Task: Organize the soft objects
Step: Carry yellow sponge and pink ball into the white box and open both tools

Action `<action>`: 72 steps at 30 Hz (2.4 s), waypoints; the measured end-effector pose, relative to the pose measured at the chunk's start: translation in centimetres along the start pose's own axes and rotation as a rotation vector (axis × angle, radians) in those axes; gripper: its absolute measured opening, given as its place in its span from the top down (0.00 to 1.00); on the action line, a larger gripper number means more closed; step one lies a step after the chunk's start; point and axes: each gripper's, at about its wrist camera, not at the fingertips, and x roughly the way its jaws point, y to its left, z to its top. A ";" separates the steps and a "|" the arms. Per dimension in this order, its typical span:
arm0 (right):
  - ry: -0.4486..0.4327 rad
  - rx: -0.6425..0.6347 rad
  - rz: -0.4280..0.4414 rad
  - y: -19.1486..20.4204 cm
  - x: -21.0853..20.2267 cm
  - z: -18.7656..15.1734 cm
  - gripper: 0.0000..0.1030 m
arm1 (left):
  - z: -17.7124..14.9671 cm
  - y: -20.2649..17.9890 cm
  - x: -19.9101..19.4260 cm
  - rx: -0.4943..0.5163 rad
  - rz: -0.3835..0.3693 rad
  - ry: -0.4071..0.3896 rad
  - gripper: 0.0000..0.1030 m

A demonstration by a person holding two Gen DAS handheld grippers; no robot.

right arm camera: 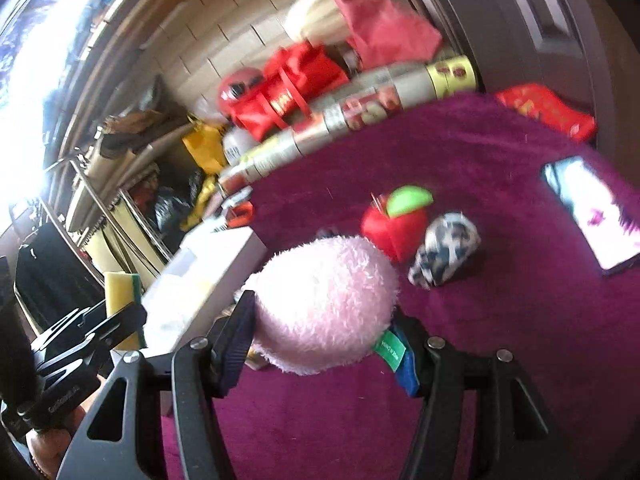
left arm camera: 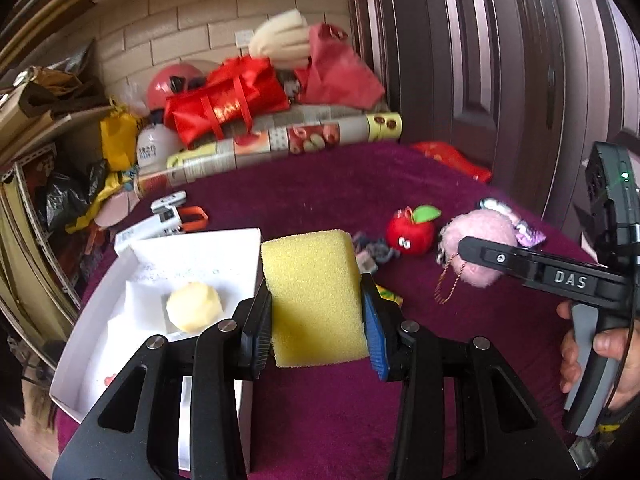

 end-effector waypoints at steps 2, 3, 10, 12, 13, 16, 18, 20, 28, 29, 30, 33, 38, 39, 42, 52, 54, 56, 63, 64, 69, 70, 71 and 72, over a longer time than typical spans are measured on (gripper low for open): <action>-0.032 -0.024 0.002 1.0 -0.7 0.1 0.42 | 0.0 0.5 -0.5 -0.014 0.007 -0.011 0.62; -0.045 -0.034 0.005 1.5 -1.0 0.2 0.42 | 0.0 0.9 -0.8 -0.025 0.012 -0.015 0.62; -0.051 -0.097 0.039 4.3 -1.4 0.1 0.42 | -0.6 3.5 -2.3 -0.102 0.037 -0.042 0.62; -0.052 -0.115 0.051 5.1 -1.6 0.0 0.42 | -0.7 4.2 -3.0 -0.115 0.048 -0.053 0.62; -0.052 -0.121 0.054 5.4 -1.7 0.0 0.42 | -0.8 4.4 -3.3 -0.122 0.053 -0.057 0.62; -0.058 -0.145 0.060 6.3 -1.9 0.0 0.42 | -1.1 5.6 -4.2 -0.146 0.069 -0.074 0.62; -0.056 -0.154 0.062 6.8 -1.9 -0.1 0.42 | -1.4 6.4 -4.8 -0.164 0.080 -0.083 0.62; -0.051 -0.161 0.064 7.1 -1.9 -0.2 0.42 | -1.6 7.3 -5.4 -0.180 0.092 -0.093 0.62; -0.045 -0.205 0.067 9.1 -1.5 0.0 0.42 | -2.4 10.5 -7.5 -0.235 0.150 -0.129 0.62; -0.046 -0.212 0.068 9.4 -1.5 0.0 0.42 | -2.5 11.0 -7.7 -0.242 0.158 -0.132 0.62; -0.047 -0.219 0.068 9.6 -1.4 0.1 0.42 | -2.7 11.3 -7.9 -0.249 0.166 -0.135 0.62; -0.049 -0.231 0.074 10.4 -1.1 0.4 0.42 | -2.9 12.7 -8.4 -0.277 0.199 -0.139 0.62; -0.042 -0.250 0.089 11.4 -0.3 1.1 0.42 | -3.5 15.0 -9.3 -0.300 0.278 -0.142 0.62; -0.036 -0.255 0.095 11.7 0.0 1.2 0.42 | -3.6 15.4 -9.1 -0.299 0.303 -0.134 0.62; -0.018 -0.274 0.109 12.5 0.6 1.4 0.42 | -4.1 16.3 -8.1 -0.284 0.371 -0.096 0.62; 0.040 -0.296 0.144 14.8 3.2 1.6 0.42 | -5.8 17.2 -5.5 -0.295 0.393 -0.028 0.61; 0.054 -0.295 0.152 15.3 3.9 1.6 0.42 | -5.7 17.4 -5.4 -0.298 0.395 -0.025 0.61; 0.069 -0.293 0.161 15.8 4.6 1.5 0.42 | -5.7 17.7 -5.2 -0.300 0.399 -0.023 0.61; 0.137 -0.299 0.190 18.3 8.3 1.3 0.42 | -4.6 19.7 -3.4 -0.325 0.377 -0.009 0.61; 0.144 -0.297 0.191 18.5 8.8 1.3 0.42 | -4.3 20.2 -3.0 -0.338 0.362 -0.006 0.61; 0.206 -0.259 0.189 18.9 12.1 0.3 0.42 | -3.4 22.3 -0.1 -0.406 0.295 0.035 0.61; 0.216 -0.258 0.188 18.9 12.6 0.0 0.42 | -3.4 22.4 0.5 -0.410 0.286 0.047 0.61; 0.230 -0.258 0.186 18.9 13.1 -0.5 0.42 | -3.6 22.4 1.1 -0.413 0.285 0.058 0.61; 0.249 -0.259 0.183 18.8 13.8 -1.1 0.42 | -3.9 22.3 1.7 -0.413 0.287 0.070 0.61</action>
